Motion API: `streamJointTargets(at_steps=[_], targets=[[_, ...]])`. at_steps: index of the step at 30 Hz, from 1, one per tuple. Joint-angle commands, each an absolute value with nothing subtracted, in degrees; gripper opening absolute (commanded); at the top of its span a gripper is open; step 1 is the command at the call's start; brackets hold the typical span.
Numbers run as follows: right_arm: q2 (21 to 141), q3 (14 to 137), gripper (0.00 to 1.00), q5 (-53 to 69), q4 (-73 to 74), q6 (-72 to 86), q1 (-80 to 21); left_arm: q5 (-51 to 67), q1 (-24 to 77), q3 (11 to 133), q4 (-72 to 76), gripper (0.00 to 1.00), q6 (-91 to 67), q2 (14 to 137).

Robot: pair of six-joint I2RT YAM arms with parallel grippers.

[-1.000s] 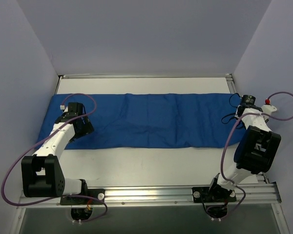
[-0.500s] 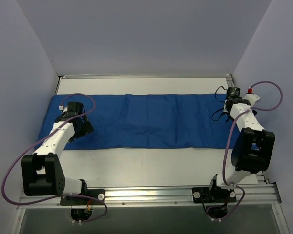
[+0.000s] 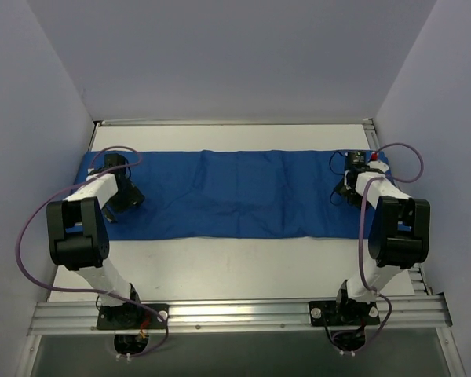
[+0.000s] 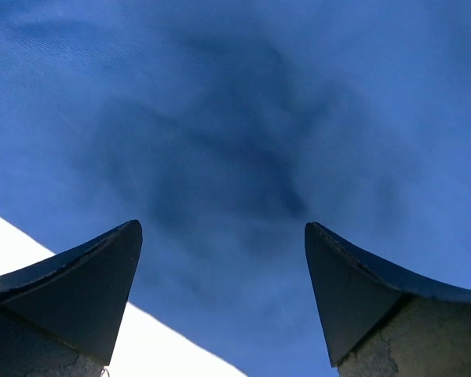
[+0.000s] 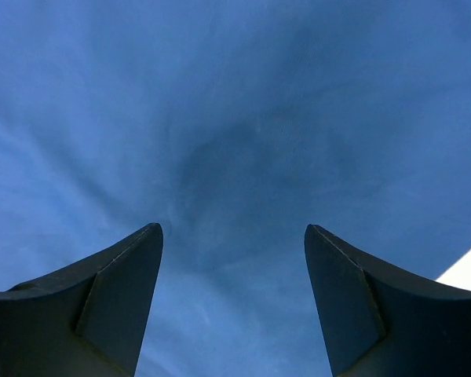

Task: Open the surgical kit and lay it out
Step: Open the surgical kit at the center of the board.

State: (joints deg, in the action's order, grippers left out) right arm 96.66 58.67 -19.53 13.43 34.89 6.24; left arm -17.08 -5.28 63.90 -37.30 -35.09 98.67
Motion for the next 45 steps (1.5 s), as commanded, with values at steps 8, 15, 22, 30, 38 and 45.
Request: streamJointTargets(at_steps=[8, 15, 22, 30, 38, 45], targets=[[100.72, 53.62, 0.67, -21.97, 14.32, 38.76, 7.56, -9.67, -15.46, 59.86, -34.89, 0.96, -38.93, 102.31], [98.88, 48.87, 0.67, -18.99, 16.79, 41.57, 14.40, -8.09, -20.91, 52.48, -35.33, 1.00, -41.13, 97.04], [92.29, 42.72, 0.66, -17.14, 17.93, 41.57, 21.69, -9.49, -25.30, 50.63, -38.23, 1.00, -41.13, 93.34], [84.56, 44.19, 0.66, -16.52, 20.56, 41.31, 23.47, -8.97, -27.69, 52.20, -41.39, 1.00, -42.89, 87.02], [86.46, 58.34, 0.68, -16.96, 19.77, 37.54, 11.37, -13.96, -13.40, 68.08, -48.33, 1.00, -49.12, 85.07], [97.37, 70.83, 0.67, -14.24, 19.34, 34.72, 1.16, -20.03, -2.29, 86.88, -53.96, 1.00, -52.47, 97.36]])
